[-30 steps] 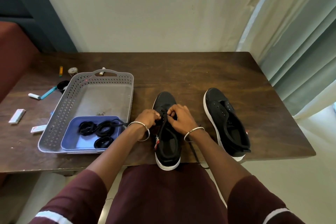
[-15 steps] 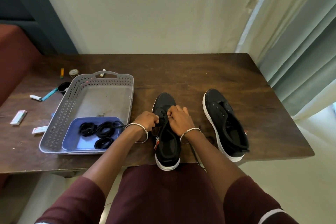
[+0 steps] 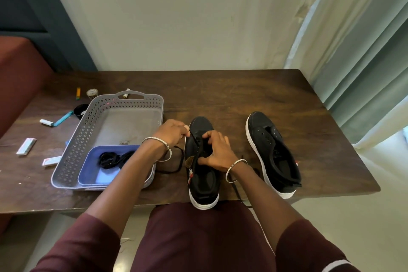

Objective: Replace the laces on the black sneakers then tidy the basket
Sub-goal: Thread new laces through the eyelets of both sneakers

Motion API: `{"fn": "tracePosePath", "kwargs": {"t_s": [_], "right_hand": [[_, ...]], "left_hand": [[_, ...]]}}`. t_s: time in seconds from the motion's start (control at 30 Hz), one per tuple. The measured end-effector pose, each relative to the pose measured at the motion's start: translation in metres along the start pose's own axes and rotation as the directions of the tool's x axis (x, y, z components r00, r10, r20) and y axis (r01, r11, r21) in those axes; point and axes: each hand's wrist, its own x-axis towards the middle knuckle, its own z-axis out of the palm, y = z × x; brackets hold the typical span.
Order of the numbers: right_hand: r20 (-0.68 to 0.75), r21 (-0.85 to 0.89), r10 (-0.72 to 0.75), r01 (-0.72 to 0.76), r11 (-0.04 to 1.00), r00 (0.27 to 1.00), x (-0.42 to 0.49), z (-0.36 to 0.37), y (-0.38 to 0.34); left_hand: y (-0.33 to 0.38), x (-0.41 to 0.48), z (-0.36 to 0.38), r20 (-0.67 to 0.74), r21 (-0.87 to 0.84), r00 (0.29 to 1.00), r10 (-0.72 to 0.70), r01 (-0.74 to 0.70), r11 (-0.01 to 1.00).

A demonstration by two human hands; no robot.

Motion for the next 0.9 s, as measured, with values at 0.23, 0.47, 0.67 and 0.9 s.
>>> {"fn": "tracePosePath", "kwargs": {"t_s": [0.23, 0.47, 0.67, 0.9], "right_hand": [[-0.099, 0.098, 0.014, -0.004, 0.995, 0.995, -0.011, 0.004, 0.002], [-0.24, 0.348, 0.071, 0.017, 0.937, 0.968, -0.034, 0.008, 0.003], [-0.234, -0.057, -0.186, 0.177, 0.982, 0.954, -0.05, 0.021, -0.012], [-0.234, -0.034, -0.001, -0.007, 0.999, 0.972, -0.057, 0.021, -0.012]], "left_hand": [[0.013, -0.021, -0.007, 0.001, -0.114, 1.0, -0.001, 0.001, 0.993], [-0.004, -0.062, -0.017, 0.108, 0.139, 0.989, -0.097, 0.082, 0.987], [-0.012, -0.073, -0.015, 0.052, 0.1, 0.996, -0.072, 0.067, 0.993], [-0.001, -0.084, -0.027, -0.08, -0.189, 0.996, -0.042, 0.026, 0.982]]}}
